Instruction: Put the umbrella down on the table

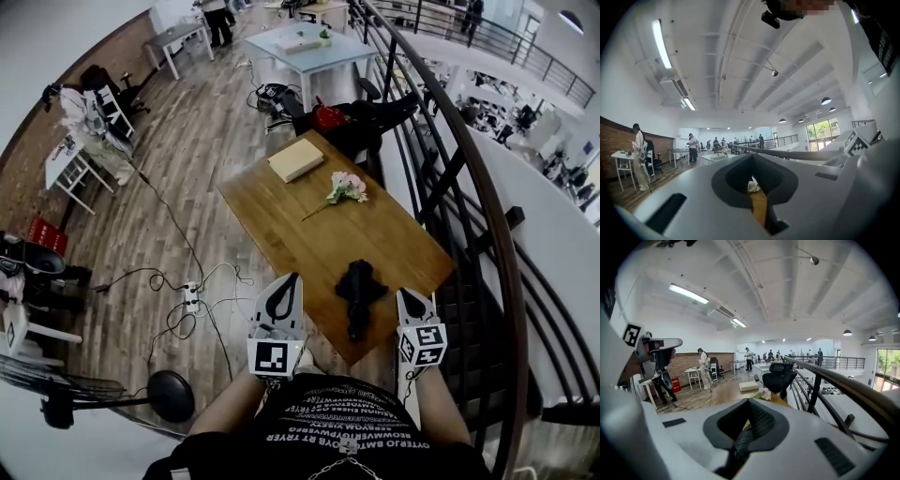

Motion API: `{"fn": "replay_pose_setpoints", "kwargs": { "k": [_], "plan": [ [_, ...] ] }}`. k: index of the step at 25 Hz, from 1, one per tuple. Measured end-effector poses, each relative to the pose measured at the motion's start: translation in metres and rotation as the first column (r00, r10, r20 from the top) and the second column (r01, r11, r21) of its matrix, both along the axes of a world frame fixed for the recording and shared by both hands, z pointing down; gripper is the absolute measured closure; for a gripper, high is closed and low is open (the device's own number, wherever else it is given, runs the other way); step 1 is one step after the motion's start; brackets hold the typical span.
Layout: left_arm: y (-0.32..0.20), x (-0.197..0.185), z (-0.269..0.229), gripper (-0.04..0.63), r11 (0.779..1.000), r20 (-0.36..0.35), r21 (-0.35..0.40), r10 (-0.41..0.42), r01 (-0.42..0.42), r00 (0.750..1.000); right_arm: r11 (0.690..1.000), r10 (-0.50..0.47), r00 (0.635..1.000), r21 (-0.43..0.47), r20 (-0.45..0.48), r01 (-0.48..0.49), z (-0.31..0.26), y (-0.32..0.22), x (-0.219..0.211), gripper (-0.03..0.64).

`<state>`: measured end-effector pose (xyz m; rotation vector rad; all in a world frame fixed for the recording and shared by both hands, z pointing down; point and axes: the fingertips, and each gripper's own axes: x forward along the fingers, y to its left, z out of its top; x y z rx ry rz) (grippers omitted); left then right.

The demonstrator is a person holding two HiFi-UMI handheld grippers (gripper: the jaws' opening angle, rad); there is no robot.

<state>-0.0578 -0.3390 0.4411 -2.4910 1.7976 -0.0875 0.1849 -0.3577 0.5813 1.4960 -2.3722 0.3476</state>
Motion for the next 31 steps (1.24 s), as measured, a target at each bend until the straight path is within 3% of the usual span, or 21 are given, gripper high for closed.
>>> {"fn": "replay_pose_setpoints", "kwargs": {
  "k": [3,6,12,17,31],
  "plan": [
    [0.006,0.015,-0.01,0.566,0.999,-0.012,0.031,0.033,-0.033,0.999,0.998,-0.001,1.0,0.071,0.008,0.001,-0.038,0.001,0.008,0.601],
    [0.013,0.026,-0.012,0.566,0.997,-0.036,0.017,0.081,-0.081,0.996,0.991,-0.019,1.0,0.136,-0.003,0.019,-0.074,0.006,0.011,0.601],
    [0.025,0.04,-0.005,0.566,0.998,-0.015,-0.014,0.059,-0.059,0.998,0.969,-0.073,0.996,0.232,-0.048,0.082,-0.121,0.035,0.014,0.601],
    [0.041,0.054,-0.013,0.566,0.997,-0.004,0.004,0.075,-0.075,0.997,0.957,-0.134,0.991,0.261,0.011,0.127,-0.143,0.059,0.019,0.601],
    [0.076,0.053,-0.031,0.566,1.0,-0.005,0.019,0.019,-0.019,1.0,0.946,-0.181,0.983,0.278,0.019,0.169,-0.145,0.087,0.027,0.601]
  ]
}}
